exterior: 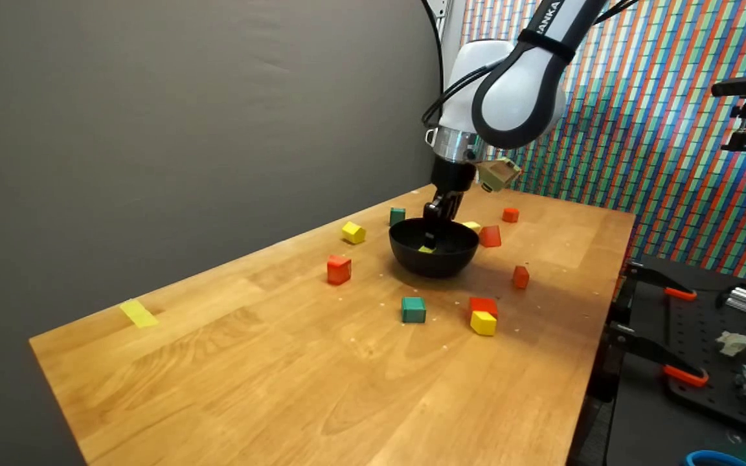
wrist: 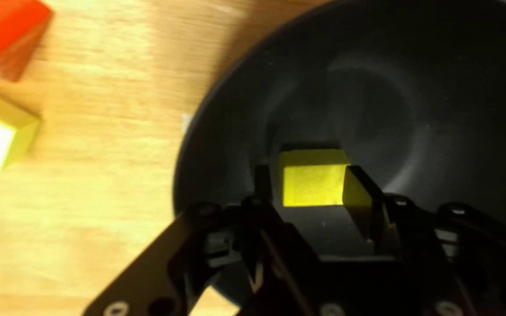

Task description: Remove all the objects in the black bowl and put them on the table

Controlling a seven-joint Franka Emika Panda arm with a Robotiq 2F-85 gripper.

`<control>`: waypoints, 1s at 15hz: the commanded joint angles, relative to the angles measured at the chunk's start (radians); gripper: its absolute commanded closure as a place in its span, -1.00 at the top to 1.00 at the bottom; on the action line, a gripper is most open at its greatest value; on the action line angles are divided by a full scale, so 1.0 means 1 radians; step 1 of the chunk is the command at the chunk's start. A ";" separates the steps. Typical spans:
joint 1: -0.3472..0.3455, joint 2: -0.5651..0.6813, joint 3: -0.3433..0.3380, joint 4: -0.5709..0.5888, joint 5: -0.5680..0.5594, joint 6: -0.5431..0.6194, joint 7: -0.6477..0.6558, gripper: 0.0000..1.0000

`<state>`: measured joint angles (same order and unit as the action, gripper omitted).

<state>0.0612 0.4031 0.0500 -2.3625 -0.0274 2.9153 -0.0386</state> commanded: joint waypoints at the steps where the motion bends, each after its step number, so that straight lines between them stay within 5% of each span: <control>1: 0.133 -0.183 -0.173 -0.109 -0.181 0.031 0.105 -0.54; 3: 0.139 -0.233 -0.203 -0.117 -0.246 0.044 0.141 -0.54; 5: 0.082 -0.265 -0.133 -0.123 -0.189 0.006 0.084 -0.54; 6: 0.074 -0.263 -0.120 -0.117 -0.179 -0.020 0.080 0.46; 7: 0.059 -0.255 -0.096 -0.116 -0.148 -0.032 0.062 0.47; 8: 0.068 -0.233 -0.117 -0.098 -0.194 -0.011 0.102 0.07; 9: 0.062 -0.234 -0.105 -0.102 -0.184 -0.020 0.097 0.25; 10: 0.060 -0.234 -0.097 -0.104 -0.179 -0.024 0.095 0.89; 15: 0.069 -0.087 -0.068 -0.043 -0.172 0.044 0.075 1.00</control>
<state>0.1372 0.2251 -0.0403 -2.4614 -0.2026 2.9141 0.0538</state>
